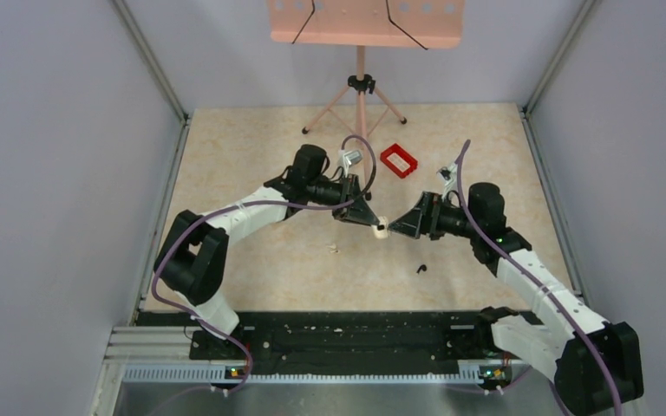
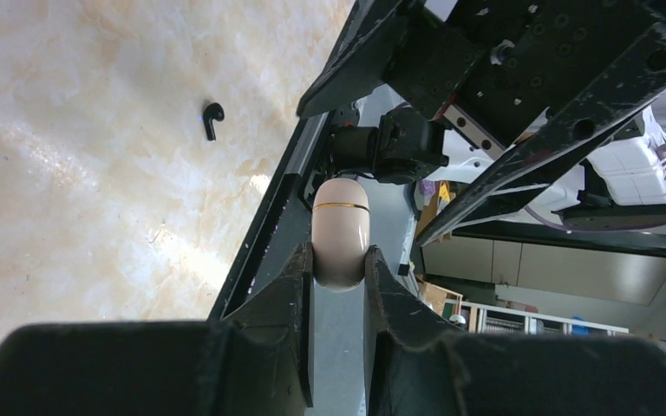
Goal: Insert the wireless bluetooth earbuds into the charging case
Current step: Open the charging case to the charging case.
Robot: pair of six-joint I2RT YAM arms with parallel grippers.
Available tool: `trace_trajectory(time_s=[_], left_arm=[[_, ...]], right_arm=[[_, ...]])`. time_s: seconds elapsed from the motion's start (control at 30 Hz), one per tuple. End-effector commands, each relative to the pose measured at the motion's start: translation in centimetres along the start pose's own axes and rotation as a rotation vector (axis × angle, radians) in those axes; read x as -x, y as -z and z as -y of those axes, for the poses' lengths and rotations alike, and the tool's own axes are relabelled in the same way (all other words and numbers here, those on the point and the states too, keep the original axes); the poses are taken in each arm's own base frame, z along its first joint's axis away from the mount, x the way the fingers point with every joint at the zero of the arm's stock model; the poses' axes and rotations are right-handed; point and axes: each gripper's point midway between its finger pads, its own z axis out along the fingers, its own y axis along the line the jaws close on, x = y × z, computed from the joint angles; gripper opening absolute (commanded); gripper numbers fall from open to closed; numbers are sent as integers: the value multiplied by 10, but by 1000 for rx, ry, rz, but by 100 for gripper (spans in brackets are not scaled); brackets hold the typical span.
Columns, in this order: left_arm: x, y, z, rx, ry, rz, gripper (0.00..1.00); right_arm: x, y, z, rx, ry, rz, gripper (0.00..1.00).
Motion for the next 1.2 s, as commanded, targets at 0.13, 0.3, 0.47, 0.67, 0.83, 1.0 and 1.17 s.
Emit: trace_trajectory(time_s=[0.13,0.3,0.47,0.67,0.83,1.0,1.17], left_arm=[[14,11,44,-90,-128,34,0],[12,12,48,-97,-139,33,0],[8,15,50,-107,-148,30,0],[7,17,54,-117,-158,28,0],[5,17,54,-120,-160,25,0],[1,17,53,-131,-176,7,0],[-8,22,58,-169,-264,-33,0]], right_arm=[[12,-12,4,-14,39,23,84],[8,-13,22,-95,26,26,82],[3,-9,44,-193,1,23,82],[4,-4,55,-246,-2,12,82],[10,-3,46,-211,10,23,82],[23,6,17,-71,20,64,82],[39,27,-3,61,14,126,82]])
